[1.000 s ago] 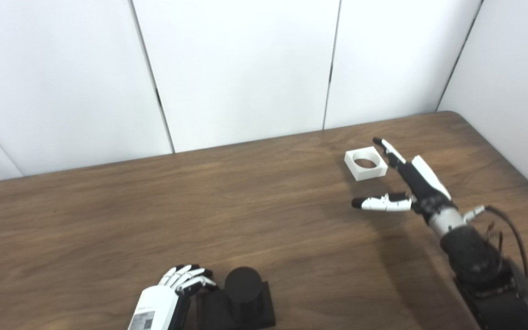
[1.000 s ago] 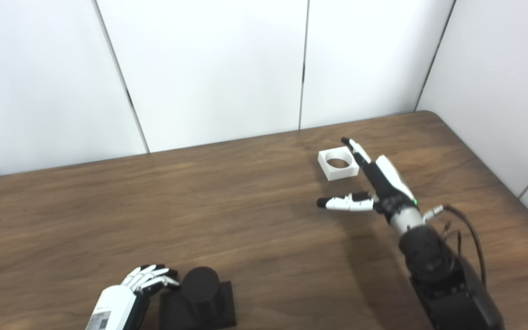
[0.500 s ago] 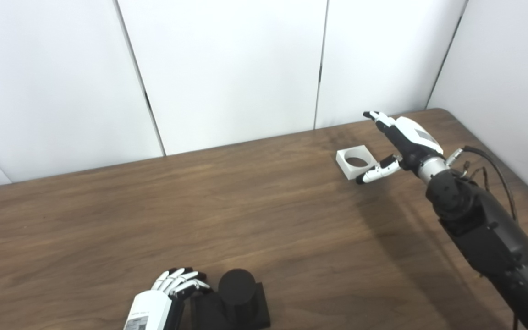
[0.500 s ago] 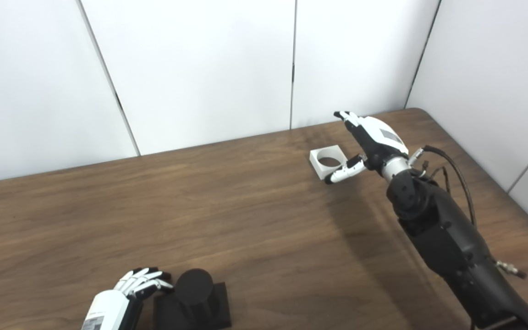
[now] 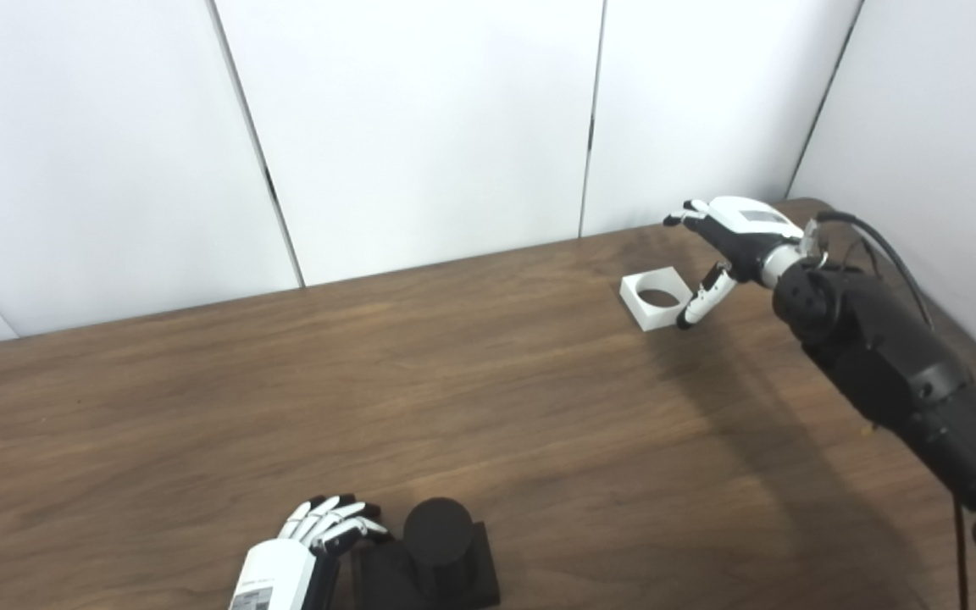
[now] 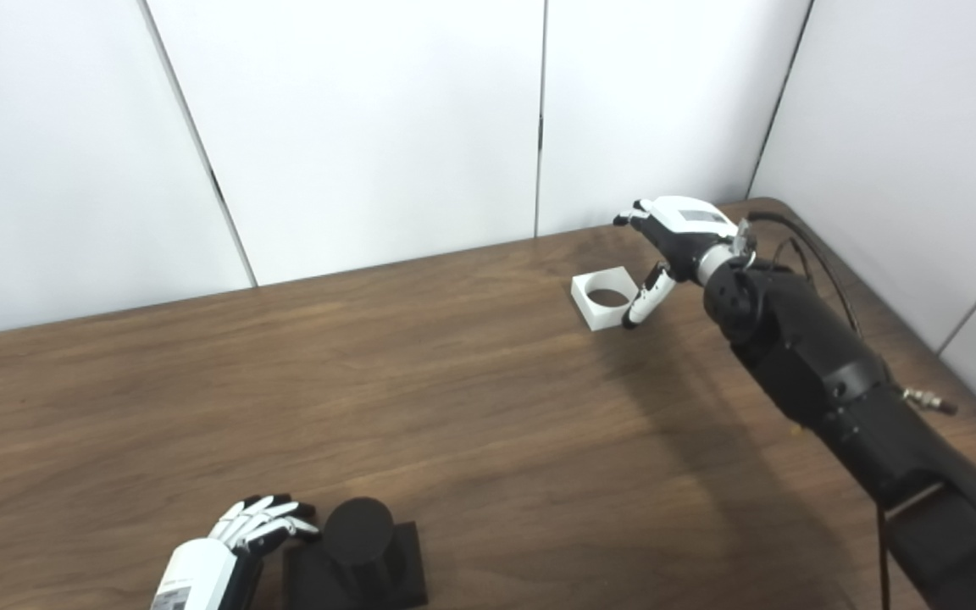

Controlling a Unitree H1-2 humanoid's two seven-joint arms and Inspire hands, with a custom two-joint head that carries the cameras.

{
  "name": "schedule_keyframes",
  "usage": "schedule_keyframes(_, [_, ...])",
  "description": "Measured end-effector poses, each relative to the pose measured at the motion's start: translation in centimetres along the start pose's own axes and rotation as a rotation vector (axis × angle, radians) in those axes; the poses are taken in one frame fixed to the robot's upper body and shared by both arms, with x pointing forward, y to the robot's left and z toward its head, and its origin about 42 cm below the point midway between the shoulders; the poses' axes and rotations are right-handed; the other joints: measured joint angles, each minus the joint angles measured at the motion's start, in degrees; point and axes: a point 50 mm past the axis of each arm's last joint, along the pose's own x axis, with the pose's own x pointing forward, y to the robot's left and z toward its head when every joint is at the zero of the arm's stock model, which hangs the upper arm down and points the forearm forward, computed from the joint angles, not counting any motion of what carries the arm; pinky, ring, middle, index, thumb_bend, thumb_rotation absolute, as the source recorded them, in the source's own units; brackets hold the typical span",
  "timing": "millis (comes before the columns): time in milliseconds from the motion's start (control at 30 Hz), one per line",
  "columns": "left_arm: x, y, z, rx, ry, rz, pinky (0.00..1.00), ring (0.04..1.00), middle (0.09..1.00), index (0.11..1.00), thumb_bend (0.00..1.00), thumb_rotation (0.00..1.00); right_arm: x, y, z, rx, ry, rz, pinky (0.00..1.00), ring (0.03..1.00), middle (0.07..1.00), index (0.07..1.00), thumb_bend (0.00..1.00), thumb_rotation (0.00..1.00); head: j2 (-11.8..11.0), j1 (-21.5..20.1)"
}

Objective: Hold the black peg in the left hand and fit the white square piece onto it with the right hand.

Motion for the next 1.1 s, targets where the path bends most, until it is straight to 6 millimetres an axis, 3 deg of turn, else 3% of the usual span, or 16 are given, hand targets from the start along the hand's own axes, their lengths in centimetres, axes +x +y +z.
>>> schedule_keyframes(567, [-0.1,0.1,0.1,0.006,0.0,0.006,0.87,0.839,0.77,0.484,0.52,0.05,1.2,0.3,2.1,-0.073,-0.025,0.074,1.0,1.0,0.973,0.86,0.98,0.2,0.7,0.44])
schedule_keyframes(867, [-0.1,0.2,0.2,0.01,-0.001,0.006,0.87,0.837,0.769,0.484,0.52,0.05,2.0,1.7,2.8,-0.064,-0.052,0.079,1.0,1.0,0.969,0.873,0.94,0.2,0.97,0.53])
schedule_keyframes(1100, [-0.2,0.2,0.2,0.014,0.0,0.008,0.86,0.833,0.766,0.484,0.52,0.05,2.1,1.9,2.9,-0.073,-0.074,0.063,0.98,1.0,0.96,0.822,0.9,0.2,1.14,0.97])
